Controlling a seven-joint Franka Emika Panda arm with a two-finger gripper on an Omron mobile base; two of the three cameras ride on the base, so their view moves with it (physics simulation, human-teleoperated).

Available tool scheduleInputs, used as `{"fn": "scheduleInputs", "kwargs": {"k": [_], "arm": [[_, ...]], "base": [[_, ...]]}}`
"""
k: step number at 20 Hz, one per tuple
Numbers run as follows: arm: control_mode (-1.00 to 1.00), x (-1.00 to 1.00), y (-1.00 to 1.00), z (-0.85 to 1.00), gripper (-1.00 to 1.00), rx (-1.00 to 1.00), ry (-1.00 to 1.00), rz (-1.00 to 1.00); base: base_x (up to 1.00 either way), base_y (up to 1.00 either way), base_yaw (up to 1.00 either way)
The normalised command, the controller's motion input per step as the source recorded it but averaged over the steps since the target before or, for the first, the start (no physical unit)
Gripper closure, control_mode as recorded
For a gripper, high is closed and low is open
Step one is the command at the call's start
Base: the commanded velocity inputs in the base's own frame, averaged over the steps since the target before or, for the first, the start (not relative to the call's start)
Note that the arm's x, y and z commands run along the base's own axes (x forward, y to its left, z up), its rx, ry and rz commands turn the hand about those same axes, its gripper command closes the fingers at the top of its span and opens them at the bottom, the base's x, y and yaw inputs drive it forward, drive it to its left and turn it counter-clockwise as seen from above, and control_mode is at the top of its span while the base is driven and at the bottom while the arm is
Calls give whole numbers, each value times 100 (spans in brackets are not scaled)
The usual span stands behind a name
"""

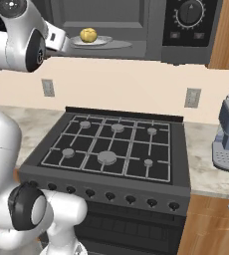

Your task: Retrieve the reheated potato from the microwave, then place the potato, cheese, and condiment on the cutting board.

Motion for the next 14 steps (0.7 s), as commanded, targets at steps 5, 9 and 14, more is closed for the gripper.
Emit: {"fn": "scheduleInputs", "kwargs": {"k": [5,9,14], "arm": [[-100,28,-19,7,-100,-21,-7,0],[-100,35,-13,5,-100,-18,-1,0],[-100,31,-7,0,-100,-14,0,0]], "base": [[0,0,0],[0,0,0],[0,0,0]]}}
